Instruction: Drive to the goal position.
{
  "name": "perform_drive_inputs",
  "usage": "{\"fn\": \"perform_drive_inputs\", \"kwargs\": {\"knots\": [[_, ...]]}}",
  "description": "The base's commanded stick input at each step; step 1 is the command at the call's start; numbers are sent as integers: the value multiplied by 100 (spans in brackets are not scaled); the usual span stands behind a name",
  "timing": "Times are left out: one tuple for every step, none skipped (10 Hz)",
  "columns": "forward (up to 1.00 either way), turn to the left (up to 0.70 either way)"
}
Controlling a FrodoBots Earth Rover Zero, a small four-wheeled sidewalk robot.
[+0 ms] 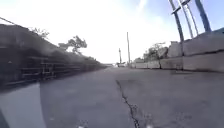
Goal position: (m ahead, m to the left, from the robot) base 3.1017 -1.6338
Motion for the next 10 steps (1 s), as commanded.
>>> {"fn": "perform_drive_inputs", "kwargs": {"knots": [[70, 0], [70, 0], [70, 0], [70, 0], [70, 0], [70, 0], [70, 0], [70, 0], [70, 0], [70, 0]]}}
